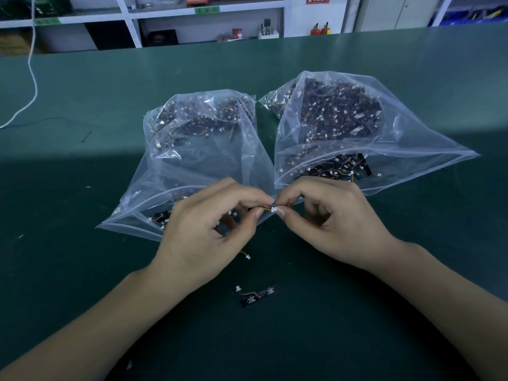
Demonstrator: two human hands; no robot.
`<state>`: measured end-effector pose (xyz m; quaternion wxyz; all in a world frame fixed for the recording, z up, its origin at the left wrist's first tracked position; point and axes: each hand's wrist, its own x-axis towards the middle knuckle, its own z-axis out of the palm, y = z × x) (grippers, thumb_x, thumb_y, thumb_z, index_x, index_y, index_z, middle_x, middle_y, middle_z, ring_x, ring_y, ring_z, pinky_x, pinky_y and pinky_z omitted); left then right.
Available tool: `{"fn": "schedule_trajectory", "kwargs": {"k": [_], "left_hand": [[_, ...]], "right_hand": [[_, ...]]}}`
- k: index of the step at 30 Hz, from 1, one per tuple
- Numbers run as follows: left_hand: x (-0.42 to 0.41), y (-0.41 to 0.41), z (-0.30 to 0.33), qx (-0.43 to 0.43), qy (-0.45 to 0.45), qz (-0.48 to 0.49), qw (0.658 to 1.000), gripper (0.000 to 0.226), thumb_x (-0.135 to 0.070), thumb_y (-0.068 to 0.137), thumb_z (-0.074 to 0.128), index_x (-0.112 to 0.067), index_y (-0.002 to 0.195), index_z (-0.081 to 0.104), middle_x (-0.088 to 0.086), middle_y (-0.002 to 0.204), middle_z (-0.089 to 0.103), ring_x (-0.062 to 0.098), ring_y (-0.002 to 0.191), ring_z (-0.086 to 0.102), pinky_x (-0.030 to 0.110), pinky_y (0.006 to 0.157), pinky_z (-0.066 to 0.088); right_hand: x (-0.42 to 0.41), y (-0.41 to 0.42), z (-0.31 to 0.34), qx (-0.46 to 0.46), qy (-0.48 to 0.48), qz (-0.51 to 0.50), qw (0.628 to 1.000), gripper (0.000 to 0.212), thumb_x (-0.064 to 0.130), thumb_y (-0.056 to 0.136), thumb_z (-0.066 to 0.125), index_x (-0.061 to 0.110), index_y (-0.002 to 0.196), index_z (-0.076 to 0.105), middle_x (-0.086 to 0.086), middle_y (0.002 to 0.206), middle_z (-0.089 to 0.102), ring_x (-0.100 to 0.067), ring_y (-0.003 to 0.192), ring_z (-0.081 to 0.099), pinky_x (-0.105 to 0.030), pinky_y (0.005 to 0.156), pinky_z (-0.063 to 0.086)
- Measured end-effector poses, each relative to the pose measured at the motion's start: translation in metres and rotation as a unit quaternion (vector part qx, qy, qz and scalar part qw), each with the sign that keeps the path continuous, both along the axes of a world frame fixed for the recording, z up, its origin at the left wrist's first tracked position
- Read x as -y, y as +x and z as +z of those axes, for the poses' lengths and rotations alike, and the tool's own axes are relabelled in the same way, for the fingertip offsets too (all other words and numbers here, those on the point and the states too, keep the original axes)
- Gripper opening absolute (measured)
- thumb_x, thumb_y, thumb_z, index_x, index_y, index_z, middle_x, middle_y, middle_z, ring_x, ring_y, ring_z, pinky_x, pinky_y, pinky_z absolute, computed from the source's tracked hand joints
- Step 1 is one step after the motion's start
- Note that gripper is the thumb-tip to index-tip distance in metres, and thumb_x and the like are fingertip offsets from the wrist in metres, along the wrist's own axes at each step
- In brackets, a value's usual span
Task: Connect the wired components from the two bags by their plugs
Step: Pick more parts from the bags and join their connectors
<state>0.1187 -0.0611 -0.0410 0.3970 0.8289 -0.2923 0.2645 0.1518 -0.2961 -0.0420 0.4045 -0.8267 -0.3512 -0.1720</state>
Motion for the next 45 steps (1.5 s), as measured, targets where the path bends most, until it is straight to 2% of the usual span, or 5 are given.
{"fn": "schedule_trajectory", "kwargs": {"k": [15, 23, 26, 33, 45], "left_hand": [[-0.005, -0.001, 0.0, 0.013, 0.03, 0.016, 0.999, 0.014, -0.009, 0.101, 0.072, -0.015, 0.111, 0.08, -0.006, 0.099, 0.072, 0.016, 0.081, 0.069, 0.027, 0.064, 0.055], [-0.011, 0.0, 0.009, 0.045, 0.128, 0.043, 0.99, 0.008, -0.021, 0.099, 0.077, -0.022, 0.096, 0.084, -0.016, 0.082, 0.068, 0.007, 0.067, 0.062, 0.036, 0.054, 0.054], [-0.014, 0.0, 0.018, 0.07, 0.204, 0.048, 0.975, 0.016, -0.035, 0.098, 0.079, -0.027, 0.085, 0.082, -0.02, 0.069, 0.044, 0.003, 0.059, 0.043, 0.033, 0.045, 0.048], [-0.029, 0.0, 0.028, -0.04, 0.291, -0.011, 0.956, 0.035, -0.07, 0.089, 0.071, -0.038, 0.077, 0.078, -0.018, 0.063, 0.055, -0.001, 0.058, 0.051, 0.019, 0.05, 0.04], [-0.023, -0.001, 0.024, -0.075, 0.276, -0.033, 0.958, 0.022, -0.06, 0.087, 0.077, -0.04, 0.08, 0.083, -0.018, 0.073, 0.064, 0.001, 0.062, 0.054, 0.028, 0.052, 0.047]], "right_hand": [[0.035, 0.027, 0.002, -0.053, -0.042, -0.173, 0.983, 0.007, 0.028, 0.086, 0.067, 0.027, 0.082, 0.062, 0.012, 0.066, 0.059, -0.015, 0.06, 0.056, -0.04, 0.066, 0.053], [0.049, 0.04, -0.007, -0.067, -0.072, -0.304, 0.947, 0.005, 0.033, 0.095, 0.074, 0.036, 0.096, 0.069, 0.008, 0.063, 0.06, -0.007, 0.066, 0.06, -0.033, 0.067, 0.049], [0.049, 0.039, -0.006, -0.067, -0.073, -0.309, 0.946, 0.014, 0.033, 0.096, 0.074, 0.038, 0.108, 0.069, 0.007, 0.064, 0.063, -0.006, 0.067, 0.061, -0.032, 0.068, 0.048], [0.041, 0.033, -0.004, -0.068, -0.067, -0.299, 0.949, 0.014, 0.023, 0.093, 0.067, 0.036, 0.098, 0.066, 0.008, 0.058, 0.057, -0.009, 0.061, 0.056, -0.031, 0.064, 0.042], [0.021, 0.015, 0.003, 0.0, -0.035, -0.168, 0.985, 0.019, 0.002, 0.09, 0.066, 0.018, 0.081, 0.072, 0.004, 0.05, 0.036, -0.018, 0.048, 0.042, -0.04, 0.056, 0.049]]}}
